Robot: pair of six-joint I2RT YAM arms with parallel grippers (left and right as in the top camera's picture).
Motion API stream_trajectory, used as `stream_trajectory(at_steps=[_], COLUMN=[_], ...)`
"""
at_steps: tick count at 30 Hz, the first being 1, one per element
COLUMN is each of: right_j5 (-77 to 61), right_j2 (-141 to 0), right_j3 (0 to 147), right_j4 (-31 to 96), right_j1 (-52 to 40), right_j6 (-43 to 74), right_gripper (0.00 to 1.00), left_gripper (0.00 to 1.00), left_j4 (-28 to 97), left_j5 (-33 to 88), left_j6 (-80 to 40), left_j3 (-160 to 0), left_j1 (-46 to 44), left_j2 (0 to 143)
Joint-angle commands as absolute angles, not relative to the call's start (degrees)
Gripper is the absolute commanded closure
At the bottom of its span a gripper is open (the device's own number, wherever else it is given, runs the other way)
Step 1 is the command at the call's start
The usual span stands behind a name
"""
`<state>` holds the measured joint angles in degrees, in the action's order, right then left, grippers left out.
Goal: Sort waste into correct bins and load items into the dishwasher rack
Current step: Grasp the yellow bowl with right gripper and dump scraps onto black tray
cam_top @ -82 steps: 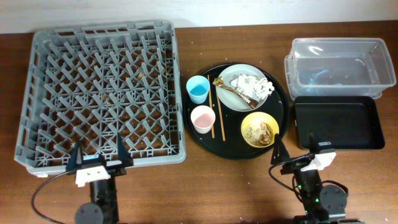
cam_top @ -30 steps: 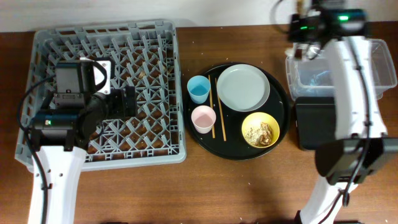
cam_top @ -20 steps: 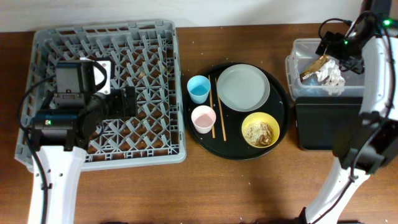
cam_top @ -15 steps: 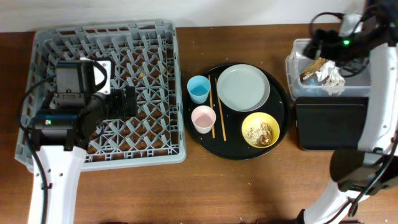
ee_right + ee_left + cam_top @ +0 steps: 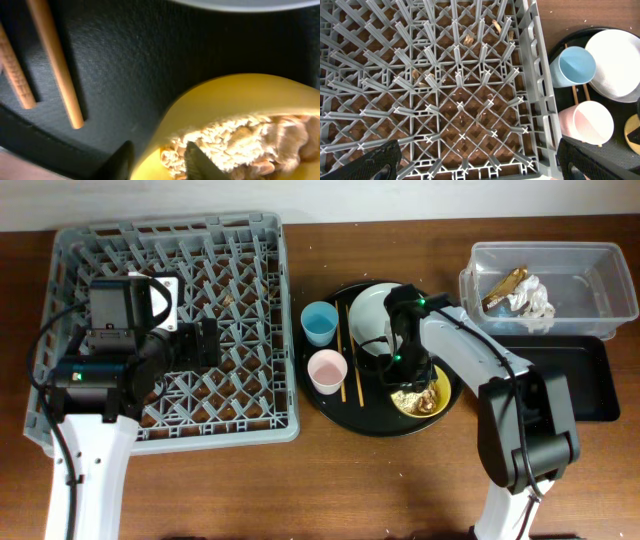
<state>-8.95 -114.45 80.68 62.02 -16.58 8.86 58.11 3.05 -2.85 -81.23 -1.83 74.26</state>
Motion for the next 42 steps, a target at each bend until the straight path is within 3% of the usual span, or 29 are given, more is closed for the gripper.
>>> stream_trajectory(at_steps=[1, 3, 10, 13, 16, 23, 29, 34, 42], right_j5=[-7.64, -7.68, -7.7, -10.35, -20.78, -50.02, -70.63, -87.83, -88.9], right_j2=[-113.99, -113.99, -109.23, -104.4, -102.67, -102.69, -102.69, -102.69, -102.69], right_j3=[79.4, 79.4, 96.23, 100.42, 100.38, 91.35, 69.45, 63.59, 63.68], right_j4=[60.9, 60.86, 80.44, 82.37, 82.13, 71.4, 49.12, 45.39, 41.25], right_j1=[-16.93, -16.93, -15.53, -9.72, 3.9, 31.97, 41.82, 46.72, 53.32], right_j6=[9.54, 9.54, 8.16, 2.68, -8.78, -19.73, -19.66, -19.64, 11.0], right_gripper=[0.89, 0.96, 0.96, 0.96, 0.96, 0.96, 0.96, 0.96, 0.96], left_gripper=[0.01, 0.01, 0.01, 0.01, 0.01, 0.01, 0.01, 0.01, 0.01], left_j4=[58.22, 58.22, 58.22, 58.22, 58.22, 58.22, 58.22, 58.19, 58.22], left_j5=[3.68, 3.68, 3.68, 3.68, 3.68, 3.68, 3.68, 3.68, 3.68], left_j6=[-3.42, -3.42, -3.4, -3.42, -3.42, -3.42, -3.42, -3.4, -3.42], left_j3=[-82.13, -82.13, -82.13, -82.13, -82.13, -82.13, -82.13, -82.13, -82.13], left_j1=[-1.58, -1.58, -1.58, -1.58, -1.58, -1.58, -1.58, -1.58, -1.58], left_j2=[74.19, 74.19, 74.19, 74.19, 74.19, 74.19, 74.19, 74.19, 74.19])
